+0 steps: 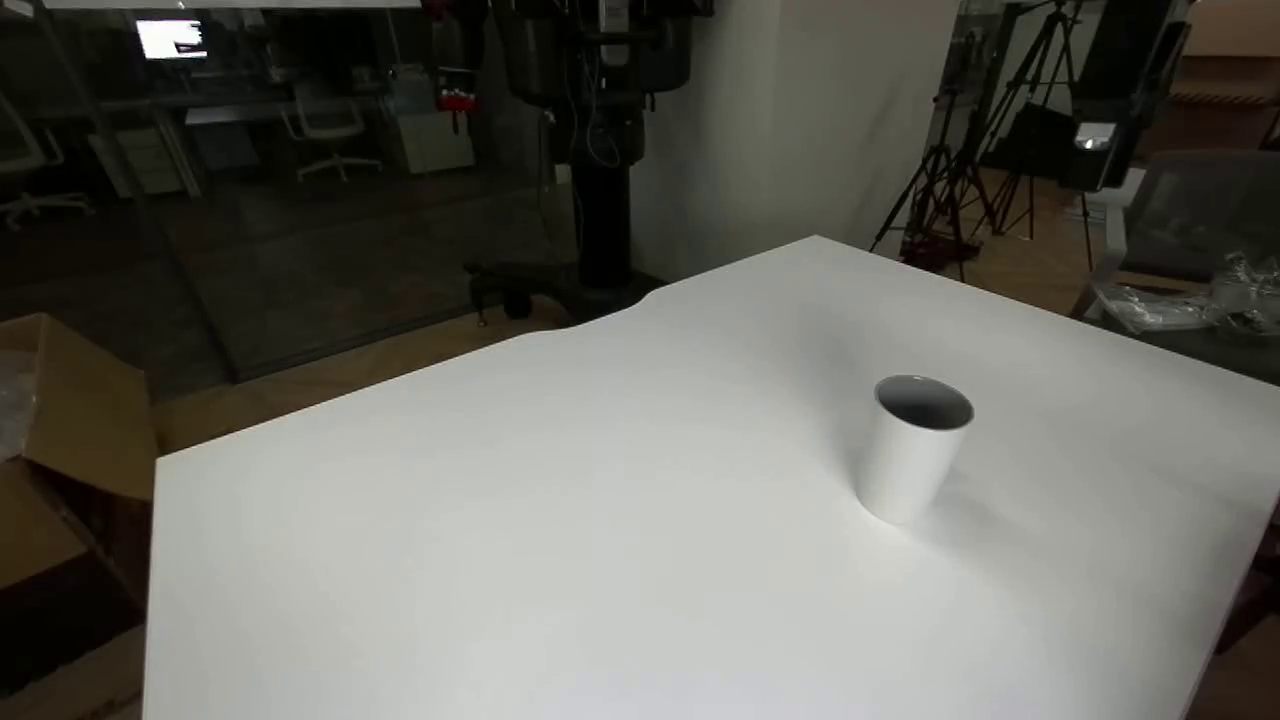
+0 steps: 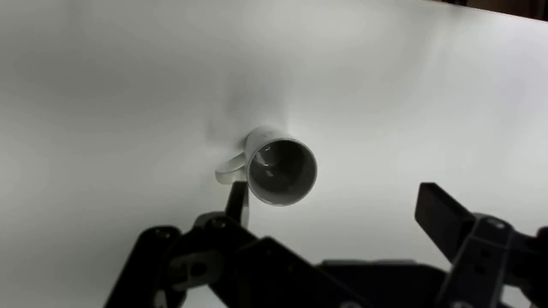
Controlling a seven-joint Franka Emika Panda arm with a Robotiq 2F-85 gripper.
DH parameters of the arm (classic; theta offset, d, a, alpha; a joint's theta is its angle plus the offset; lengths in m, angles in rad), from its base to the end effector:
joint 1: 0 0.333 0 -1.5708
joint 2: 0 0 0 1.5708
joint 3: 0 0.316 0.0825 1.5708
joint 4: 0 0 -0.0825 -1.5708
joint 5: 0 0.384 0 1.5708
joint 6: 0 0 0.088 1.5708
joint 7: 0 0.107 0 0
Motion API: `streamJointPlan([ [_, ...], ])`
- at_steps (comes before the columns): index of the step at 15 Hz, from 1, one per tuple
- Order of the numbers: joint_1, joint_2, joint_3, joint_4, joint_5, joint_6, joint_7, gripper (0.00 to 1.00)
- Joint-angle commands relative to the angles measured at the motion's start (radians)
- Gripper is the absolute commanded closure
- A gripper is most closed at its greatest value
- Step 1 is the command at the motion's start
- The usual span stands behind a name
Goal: Move the cup backwards
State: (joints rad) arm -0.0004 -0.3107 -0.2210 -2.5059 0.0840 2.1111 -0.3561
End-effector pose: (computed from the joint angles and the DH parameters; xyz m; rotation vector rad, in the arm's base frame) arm 0.4116 -0.0878 0.3848 -2.9793 -0.1513 0.0757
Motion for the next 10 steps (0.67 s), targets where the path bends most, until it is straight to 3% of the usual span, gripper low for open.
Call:
streamJointPlan([
  [1,-0.022,0.001,0.021,0.001,0.007,-0.002,-0.005,0.00],
  [2,-0.022,0.001,0.021,0.001,0.007,-0.002,-0.005,0.00],
  [5,-0.030,0.005,0.053,-0.029,0.000,0.169,0.065,0.00],
  [8,-0.044,0.077,0.098,-0.036,-0.054,0.378,0.157,0.00],
  [10,-0.054,0.145,0.131,-0.022,-0.100,0.432,0.238,0.00],
])
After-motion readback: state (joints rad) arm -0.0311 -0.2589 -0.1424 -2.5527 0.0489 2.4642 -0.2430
